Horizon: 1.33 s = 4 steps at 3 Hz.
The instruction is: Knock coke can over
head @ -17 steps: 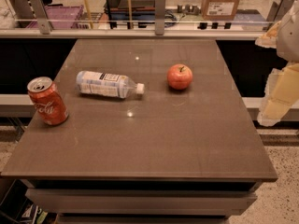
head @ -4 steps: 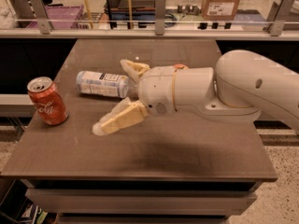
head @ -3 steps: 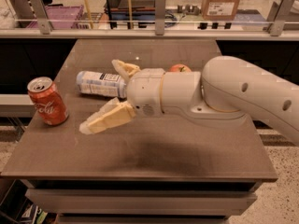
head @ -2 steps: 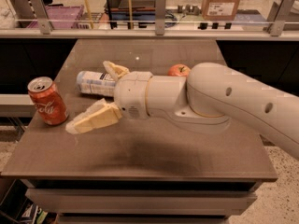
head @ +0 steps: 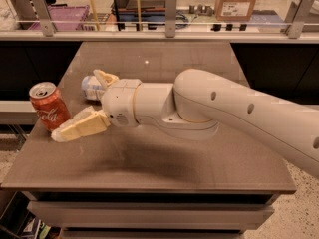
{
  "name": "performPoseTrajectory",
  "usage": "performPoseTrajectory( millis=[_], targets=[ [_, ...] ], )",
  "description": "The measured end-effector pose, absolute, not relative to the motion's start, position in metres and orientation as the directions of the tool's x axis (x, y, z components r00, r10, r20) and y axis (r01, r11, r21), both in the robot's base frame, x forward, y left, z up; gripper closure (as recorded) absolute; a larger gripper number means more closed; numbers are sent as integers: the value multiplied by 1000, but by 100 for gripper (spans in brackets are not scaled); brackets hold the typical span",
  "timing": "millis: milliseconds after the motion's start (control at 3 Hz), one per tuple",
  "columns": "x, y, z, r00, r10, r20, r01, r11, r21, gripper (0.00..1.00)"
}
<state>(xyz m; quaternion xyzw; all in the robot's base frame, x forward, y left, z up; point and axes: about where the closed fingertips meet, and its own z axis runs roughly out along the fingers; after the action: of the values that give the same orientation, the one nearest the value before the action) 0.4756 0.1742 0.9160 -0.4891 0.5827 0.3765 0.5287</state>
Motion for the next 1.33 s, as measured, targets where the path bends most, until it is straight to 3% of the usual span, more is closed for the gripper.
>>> performPoseTrajectory(
  millis=[1333],
  targets=[
    [490,253,912,61,-103,-993,-984,161,-77,0]
  ],
)
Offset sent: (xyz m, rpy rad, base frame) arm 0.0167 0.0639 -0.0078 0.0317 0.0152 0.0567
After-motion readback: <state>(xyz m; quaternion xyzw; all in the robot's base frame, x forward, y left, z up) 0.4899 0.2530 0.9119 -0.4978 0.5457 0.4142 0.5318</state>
